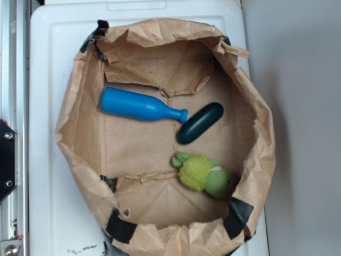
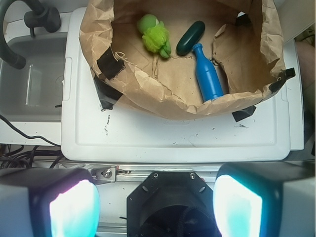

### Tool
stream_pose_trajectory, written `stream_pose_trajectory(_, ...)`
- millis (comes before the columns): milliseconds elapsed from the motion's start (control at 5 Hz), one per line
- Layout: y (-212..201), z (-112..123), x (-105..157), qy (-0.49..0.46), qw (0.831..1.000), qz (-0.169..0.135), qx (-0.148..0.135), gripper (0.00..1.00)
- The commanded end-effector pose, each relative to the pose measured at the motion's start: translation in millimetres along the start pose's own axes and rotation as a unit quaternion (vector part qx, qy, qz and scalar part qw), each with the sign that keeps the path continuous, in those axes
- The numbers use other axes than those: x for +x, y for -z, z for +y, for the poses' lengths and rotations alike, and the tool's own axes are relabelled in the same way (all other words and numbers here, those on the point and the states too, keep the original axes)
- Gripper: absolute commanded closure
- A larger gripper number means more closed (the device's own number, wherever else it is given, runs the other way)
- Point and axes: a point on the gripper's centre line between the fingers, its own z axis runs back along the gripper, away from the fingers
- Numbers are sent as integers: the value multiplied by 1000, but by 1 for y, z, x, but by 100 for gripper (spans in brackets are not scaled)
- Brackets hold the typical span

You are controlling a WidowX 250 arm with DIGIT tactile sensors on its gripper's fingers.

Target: Grab the plastic pickle.

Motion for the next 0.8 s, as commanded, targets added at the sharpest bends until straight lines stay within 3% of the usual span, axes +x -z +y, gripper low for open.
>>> stream_pose_trajectory(0,0,0,0,0,1000,0,0,0)
stream_pose_trajectory(400,25,3,98,-14,998,-60,-19,0)
stream_pose_trajectory(600,51,16,146,-1,997,-55,-52,0)
